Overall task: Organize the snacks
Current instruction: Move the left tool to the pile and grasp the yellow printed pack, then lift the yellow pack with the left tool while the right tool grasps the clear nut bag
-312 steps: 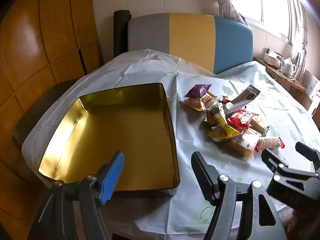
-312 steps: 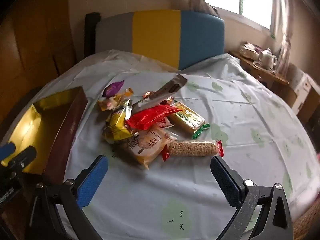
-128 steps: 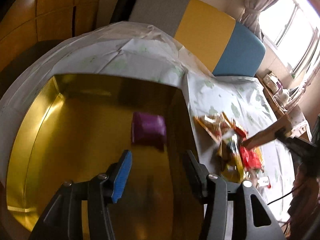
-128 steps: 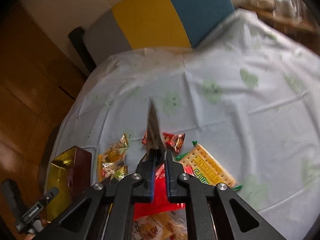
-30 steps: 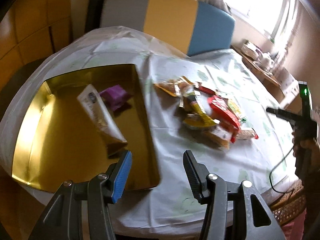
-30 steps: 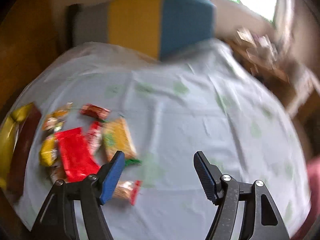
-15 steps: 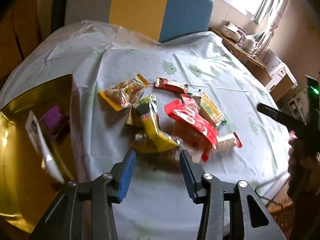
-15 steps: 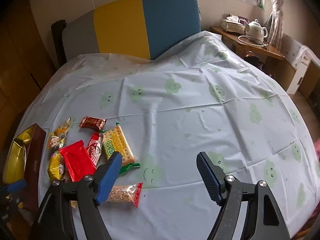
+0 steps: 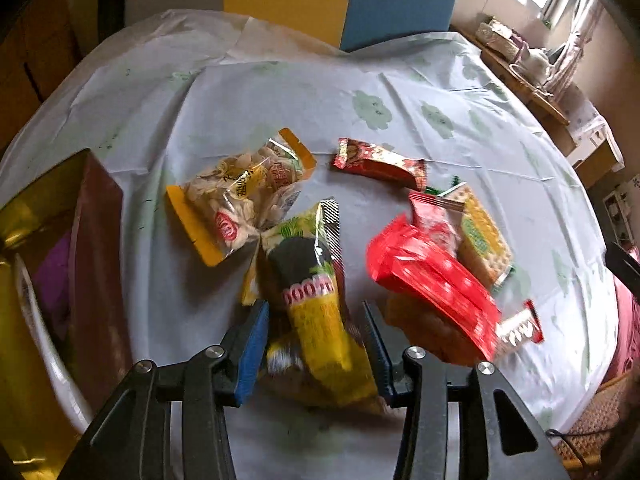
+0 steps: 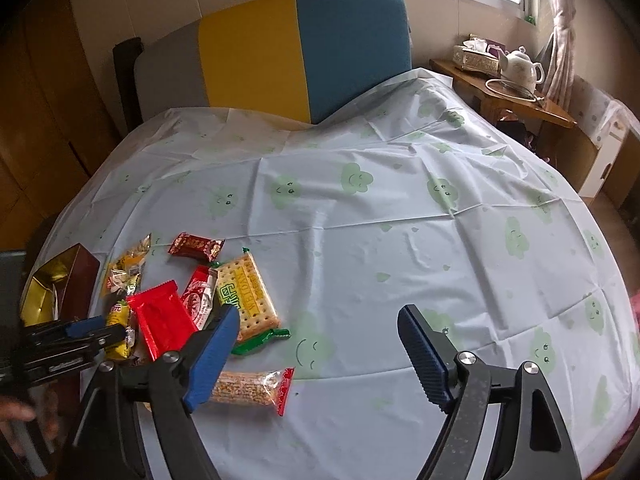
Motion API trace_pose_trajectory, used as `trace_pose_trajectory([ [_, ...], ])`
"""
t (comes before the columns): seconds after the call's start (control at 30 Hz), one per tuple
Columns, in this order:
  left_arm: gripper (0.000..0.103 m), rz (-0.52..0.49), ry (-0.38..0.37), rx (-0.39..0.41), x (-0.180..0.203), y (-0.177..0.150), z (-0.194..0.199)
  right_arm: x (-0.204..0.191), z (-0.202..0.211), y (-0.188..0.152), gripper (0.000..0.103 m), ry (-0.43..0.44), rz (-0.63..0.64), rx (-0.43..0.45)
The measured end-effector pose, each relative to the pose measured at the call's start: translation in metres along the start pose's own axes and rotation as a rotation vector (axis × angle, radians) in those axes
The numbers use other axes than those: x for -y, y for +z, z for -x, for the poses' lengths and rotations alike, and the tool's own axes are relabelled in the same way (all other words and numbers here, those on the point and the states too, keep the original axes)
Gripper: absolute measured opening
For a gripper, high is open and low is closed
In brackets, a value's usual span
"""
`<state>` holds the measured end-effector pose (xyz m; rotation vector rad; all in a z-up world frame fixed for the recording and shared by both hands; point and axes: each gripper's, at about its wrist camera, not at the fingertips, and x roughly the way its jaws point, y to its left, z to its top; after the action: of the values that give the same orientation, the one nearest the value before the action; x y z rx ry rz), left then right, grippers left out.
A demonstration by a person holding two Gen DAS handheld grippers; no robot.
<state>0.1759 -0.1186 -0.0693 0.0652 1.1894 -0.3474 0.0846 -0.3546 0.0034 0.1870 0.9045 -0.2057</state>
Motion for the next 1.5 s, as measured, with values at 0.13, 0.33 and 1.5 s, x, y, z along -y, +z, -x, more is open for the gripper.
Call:
trace_pose_trajectory([
  [0.13, 0.033, -0.021, -0.011, 0.042, 0.000, -0.007, 0.001, -0.001, 0.000, 0.000, 0.082, 0.000, 0.007, 0.003],
  [0.33, 0.026, -0.098, -0.025, 0.116, 0.004, -0.045, 0.036, -0.007, -0.001, -0.002, 0.082, -0.015, 0.042, 0.001],
  [1.5, 0.029, -0.308, -0.054, 0.305, 0.015, -0.158, 0.059, -0.172, -0.104, 0.031, 0.078, 0.440, -0.012, -0.285],
])
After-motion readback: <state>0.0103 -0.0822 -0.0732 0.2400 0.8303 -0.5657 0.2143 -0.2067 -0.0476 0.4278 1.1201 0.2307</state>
